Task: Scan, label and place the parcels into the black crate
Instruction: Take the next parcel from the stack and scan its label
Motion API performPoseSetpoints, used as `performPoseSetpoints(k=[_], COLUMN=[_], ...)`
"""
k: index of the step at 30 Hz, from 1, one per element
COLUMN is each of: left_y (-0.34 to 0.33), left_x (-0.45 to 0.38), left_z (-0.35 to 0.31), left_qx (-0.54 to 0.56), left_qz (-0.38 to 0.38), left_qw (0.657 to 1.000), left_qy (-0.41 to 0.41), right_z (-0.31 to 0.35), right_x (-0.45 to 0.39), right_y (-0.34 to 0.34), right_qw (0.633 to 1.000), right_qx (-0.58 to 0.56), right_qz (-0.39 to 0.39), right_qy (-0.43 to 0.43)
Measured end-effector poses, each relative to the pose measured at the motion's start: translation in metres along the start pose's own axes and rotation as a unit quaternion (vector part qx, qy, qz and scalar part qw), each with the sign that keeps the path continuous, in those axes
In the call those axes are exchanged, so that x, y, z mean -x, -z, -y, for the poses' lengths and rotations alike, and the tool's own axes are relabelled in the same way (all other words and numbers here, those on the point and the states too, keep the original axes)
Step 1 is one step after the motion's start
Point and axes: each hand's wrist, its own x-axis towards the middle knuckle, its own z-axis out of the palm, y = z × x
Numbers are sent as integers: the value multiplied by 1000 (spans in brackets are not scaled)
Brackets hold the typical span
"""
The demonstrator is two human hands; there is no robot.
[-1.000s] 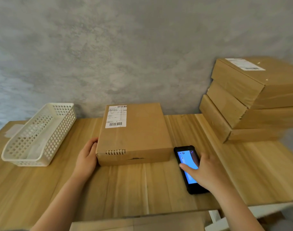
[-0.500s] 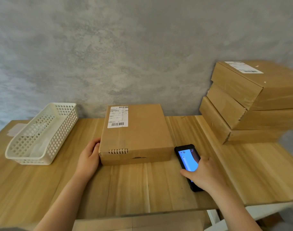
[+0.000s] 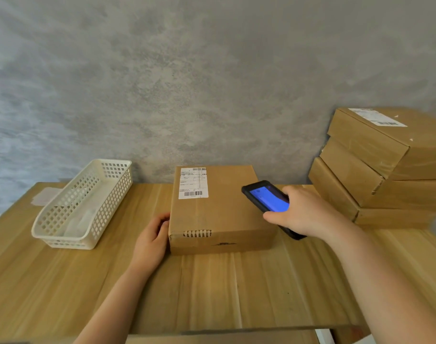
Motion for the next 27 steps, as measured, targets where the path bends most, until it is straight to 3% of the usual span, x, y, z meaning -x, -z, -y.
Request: performPoseSetpoints(k=[6, 27], left_y=[1, 2], left_x=[0, -2], left_z=[3, 6], left_qx=[-13, -13], left_qz=[10, 9], left_qw=[1000, 1000], left_qy=[-9, -8], right_z=[43, 88], right_x=[3, -6], right_y=[-10, 25], right_qw=[996, 985], right_qx=[18, 110], right_qz=[72, 98], right_qy=[52, 91])
